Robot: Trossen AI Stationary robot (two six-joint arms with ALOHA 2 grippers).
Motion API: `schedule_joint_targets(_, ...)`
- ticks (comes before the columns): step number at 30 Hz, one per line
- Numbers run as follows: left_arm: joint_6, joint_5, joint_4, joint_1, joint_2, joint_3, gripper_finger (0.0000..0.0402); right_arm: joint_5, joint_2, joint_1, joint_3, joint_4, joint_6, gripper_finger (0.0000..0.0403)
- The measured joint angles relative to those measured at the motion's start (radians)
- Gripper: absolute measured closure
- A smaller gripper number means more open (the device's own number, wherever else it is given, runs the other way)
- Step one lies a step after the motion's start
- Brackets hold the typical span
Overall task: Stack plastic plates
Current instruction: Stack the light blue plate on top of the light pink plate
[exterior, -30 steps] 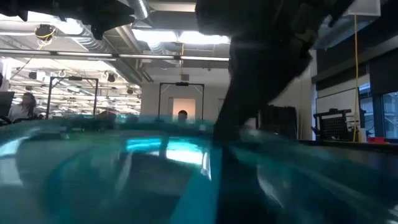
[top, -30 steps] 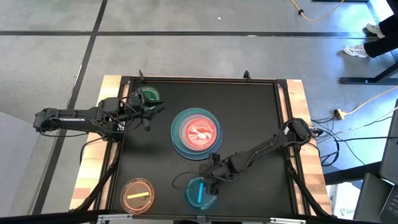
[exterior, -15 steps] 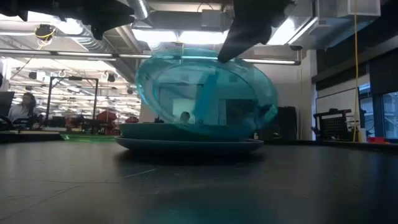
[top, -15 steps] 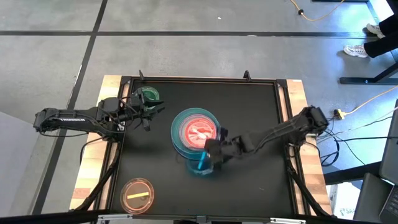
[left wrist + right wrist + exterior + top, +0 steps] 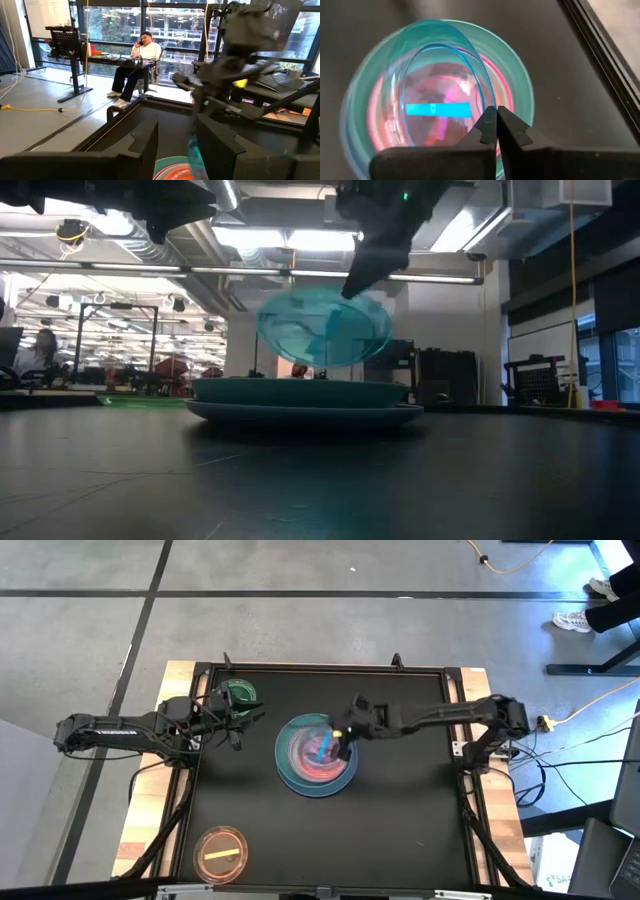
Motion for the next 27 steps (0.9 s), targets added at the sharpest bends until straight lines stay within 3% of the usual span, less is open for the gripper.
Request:
schedule_joint_targets(7, 0.000, 0.000, 0.000, 0.000, 0.000, 0.000, 0.0278, -0.130, 0.000, -0.086, -0.134, 0.149, 0.008, 0.0402)
schedule_joint_targets(17, 0.001, 0.000, 0.001, 0.000, 0.000, 0.000, 0.0278, -0.146, 0.000, -0.082, -0.266, 0.367, 0.026, 0.0398)
schedule_joint_targets(27, 0.009, 0.000, 0.002, 0.000, 0.049, 0.000, 0.0278, -0.185, -0.012, -0.081, -0.289, 0.392, 0.024, 0.0283)
